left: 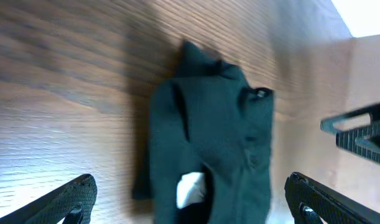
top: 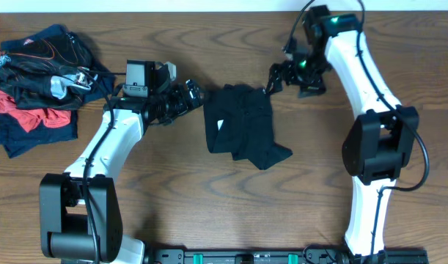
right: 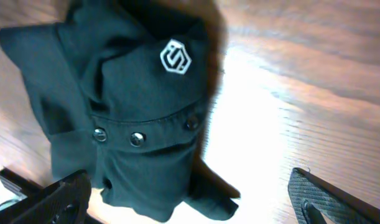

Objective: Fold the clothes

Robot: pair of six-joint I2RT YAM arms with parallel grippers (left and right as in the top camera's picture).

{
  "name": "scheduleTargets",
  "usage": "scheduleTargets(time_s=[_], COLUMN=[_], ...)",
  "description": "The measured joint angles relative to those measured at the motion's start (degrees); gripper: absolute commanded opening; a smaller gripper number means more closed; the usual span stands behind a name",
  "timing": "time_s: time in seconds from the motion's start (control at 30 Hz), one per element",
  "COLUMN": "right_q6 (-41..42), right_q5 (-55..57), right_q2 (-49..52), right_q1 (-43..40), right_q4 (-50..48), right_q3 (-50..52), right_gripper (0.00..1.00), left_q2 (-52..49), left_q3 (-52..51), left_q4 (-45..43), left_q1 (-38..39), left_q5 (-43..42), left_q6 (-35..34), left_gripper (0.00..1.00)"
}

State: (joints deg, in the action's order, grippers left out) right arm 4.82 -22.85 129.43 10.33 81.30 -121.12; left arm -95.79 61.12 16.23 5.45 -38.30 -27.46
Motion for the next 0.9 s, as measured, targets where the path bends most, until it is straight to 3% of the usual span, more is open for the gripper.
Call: scheduleTargets(time_s=[0.43,0.67,0.9], right_q6=[-1.5,-1.7,-1.6], right_q5=[3.0,3.4,3.4], right_q2=[-0.1,-0.9,-3.4], right_q1=[0.0,0.0,1.0], right_q4=[13.6,15.7,15.8], right_q3=[-17.2,-26.9,-28.2], right_gripper=[0.99,0.99,0.99], left_q2=[-14.8,-17.0,-20.4], left_q3=[0.4,0.8,1.2], left_q4=[-3.2,-5.9,-10.4], left_q1=[-0.1,-0.1,0.0], left_q5=[-8.4,-13.8,-21.4], left_q6=[-1.2,-1.2,-1.4], left_gripper=[0.98,0.98,0.98])
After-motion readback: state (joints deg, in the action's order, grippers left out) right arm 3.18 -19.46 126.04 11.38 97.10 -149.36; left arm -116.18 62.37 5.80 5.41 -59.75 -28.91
